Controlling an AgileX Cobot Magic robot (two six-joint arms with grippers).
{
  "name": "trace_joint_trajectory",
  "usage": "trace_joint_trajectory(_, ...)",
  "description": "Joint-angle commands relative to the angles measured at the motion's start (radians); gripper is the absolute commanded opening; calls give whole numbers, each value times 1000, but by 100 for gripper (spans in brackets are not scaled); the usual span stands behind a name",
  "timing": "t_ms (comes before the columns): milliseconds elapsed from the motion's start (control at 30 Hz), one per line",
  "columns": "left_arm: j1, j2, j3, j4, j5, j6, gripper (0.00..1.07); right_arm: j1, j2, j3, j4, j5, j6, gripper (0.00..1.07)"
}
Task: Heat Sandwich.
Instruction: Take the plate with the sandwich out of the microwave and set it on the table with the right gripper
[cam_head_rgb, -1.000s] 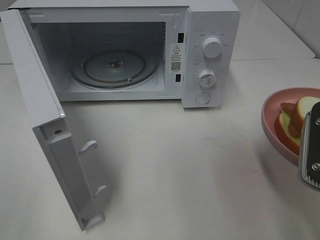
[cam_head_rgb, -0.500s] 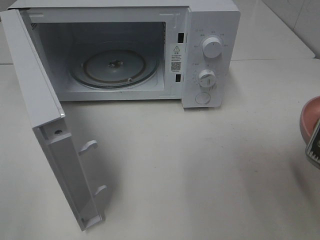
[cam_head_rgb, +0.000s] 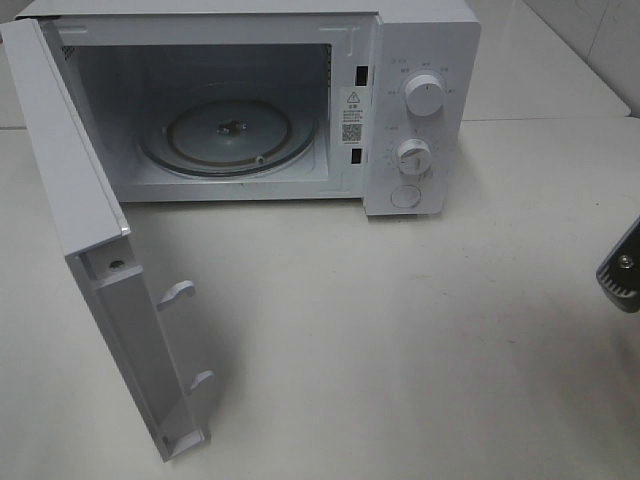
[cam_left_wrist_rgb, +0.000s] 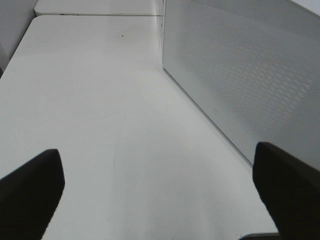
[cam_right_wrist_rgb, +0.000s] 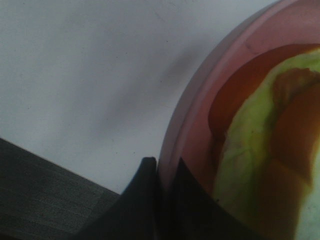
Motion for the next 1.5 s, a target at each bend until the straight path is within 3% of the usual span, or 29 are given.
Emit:
trace_joint_trajectory(33,0,-22,3,-3,-6,0,97,-5,30,-19,-59,2,53,0)
trace_joint_trajectory(400,0,-22,3,-3,-6,0,97,-11,208,-155,-116,-1,170,0)
trace_joint_trajectory(600,0,-22,3,-3,-6,0,97,-111,296,-194,-110,-37,215,0)
trace_joint_trajectory(1033,0,-22,3,-3,-6,0,97,-234,430,-205,-137,-157,287,1)
trace_joint_trajectory(1500,0,-22,3,-3,-6,0,97,-238,596,-205,-246,-256,526,2)
